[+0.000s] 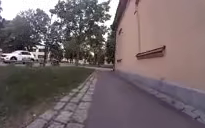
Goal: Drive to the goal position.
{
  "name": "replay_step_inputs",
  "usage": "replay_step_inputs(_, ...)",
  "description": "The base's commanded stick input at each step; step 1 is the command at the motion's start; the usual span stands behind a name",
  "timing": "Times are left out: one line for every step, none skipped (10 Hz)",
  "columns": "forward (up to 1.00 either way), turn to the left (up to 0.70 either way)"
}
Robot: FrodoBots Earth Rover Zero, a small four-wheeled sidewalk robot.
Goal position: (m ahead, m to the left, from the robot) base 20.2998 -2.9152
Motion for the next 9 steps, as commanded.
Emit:
replay_step_inputs(0.45,0.00)
replay_step_inputs(0.45,0.00)
replay_step_inputs(0.45,0.00)
replay_step_inputs(0.45,0.00)
replay_step_inputs(0.45,0.00)
replay_step_inputs(0.45,0.00)
replay_step_inputs(0.45,0.00)
replay_step_inputs(0.45,0.00)
replay_step_inputs(0.45,0.00)
